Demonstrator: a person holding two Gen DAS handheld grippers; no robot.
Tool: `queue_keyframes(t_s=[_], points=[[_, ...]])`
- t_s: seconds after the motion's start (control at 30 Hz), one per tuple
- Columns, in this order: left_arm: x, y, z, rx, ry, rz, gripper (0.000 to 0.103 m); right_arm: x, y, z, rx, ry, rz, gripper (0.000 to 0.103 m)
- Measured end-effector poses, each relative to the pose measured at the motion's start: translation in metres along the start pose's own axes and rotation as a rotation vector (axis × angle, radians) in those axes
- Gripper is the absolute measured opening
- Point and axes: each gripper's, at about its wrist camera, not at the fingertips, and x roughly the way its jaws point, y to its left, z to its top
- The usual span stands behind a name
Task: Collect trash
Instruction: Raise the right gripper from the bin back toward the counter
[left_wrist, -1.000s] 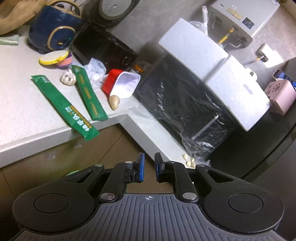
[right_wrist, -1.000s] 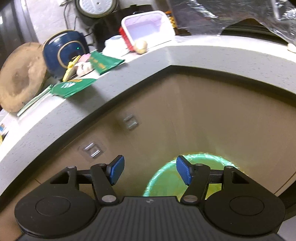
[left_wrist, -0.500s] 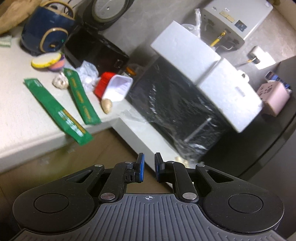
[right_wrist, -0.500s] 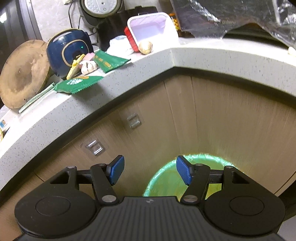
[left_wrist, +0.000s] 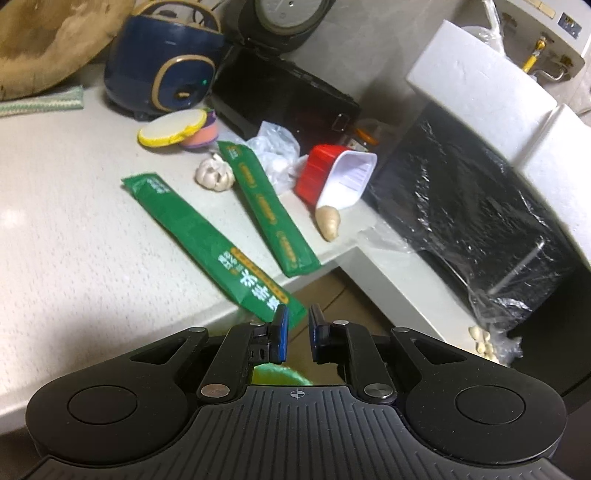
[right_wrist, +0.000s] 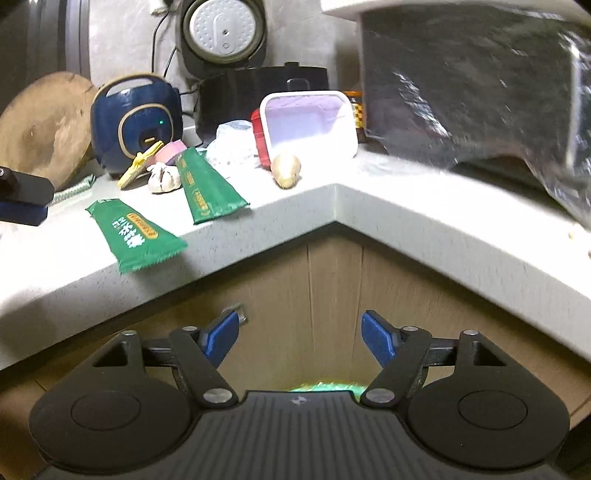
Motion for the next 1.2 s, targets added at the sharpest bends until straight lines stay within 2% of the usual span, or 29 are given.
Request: queue_keyframes(t_s=[0.1,0.2,0.27,0.33,0.37,0.4,0.43,0.5,0.53,0.63,0.83,0.9,1.0,1.2], points=[[-0.002,-0.013,0.005,0.054,-0.006,-0.007,0.014,0.002,0.006,0.016,-0.046,0.006,0.012,0.083],[0.003,-0.035,0.003,0.196,0.001,-0.001,0.014,0.000,0.009,0.024,-0.074,-0.030,0.013,0.085],[0.012,-0.051,-0.006,0.348,0.011,0.056,0.015,-0.001,0.009,0.025,-0.062,-0.035,0.022,0.085],[0.023,-0.064,-0.020,0.502,0.007,0.153,0.015,0.001,0.007,0.024,-0.036,-0.026,0.016,0.085],[0.027,-0.066,-0.024,0.533,0.008,0.175,0.013,0.001,0.006,0.022,-0.030,-0.019,0.010,0.085],[0.030,-0.068,-0.028,0.545,0.025,0.142,0.013,0.002,0.005,0.019,-0.025,-0.011,0.004,0.085],[0.032,-0.067,-0.029,0.528,0.062,0.051,0.013,0.002,0.003,0.017,-0.019,-0.003,0.001,0.085],[0.035,-0.069,-0.032,0.422,0.194,-0.244,0.012,0.003,-0.001,0.013,-0.005,0.016,0.000,0.085],[0.036,-0.075,-0.038,0.398,0.242,-0.330,0.004,0.002,-0.003,0.011,0.002,0.021,-0.001,0.085],[0.031,-0.087,-0.052,0.404,0.200,-0.403,0.007,-0.007,-0.018,0.005,0.052,0.011,0.009,0.085],[0.033,-0.082,-0.075,0.410,0.196,-0.435,0.007,-0.018,-0.045,-0.013,0.106,0.048,-0.091,0.085],[0.034,-0.075,-0.076,0.406,0.180,-0.405,0.007,-0.021,-0.049,-0.018,0.114,0.065,-0.115,0.085],[0.026,-0.061,-0.072,0.420,0.091,-0.319,0.007,-0.029,-0.045,-0.018,0.102,0.059,-0.146,0.085],[0.009,-0.032,-0.052,0.378,0.020,-0.232,0.007,-0.042,-0.011,0.009,0.039,-0.017,-0.082,0.085]])
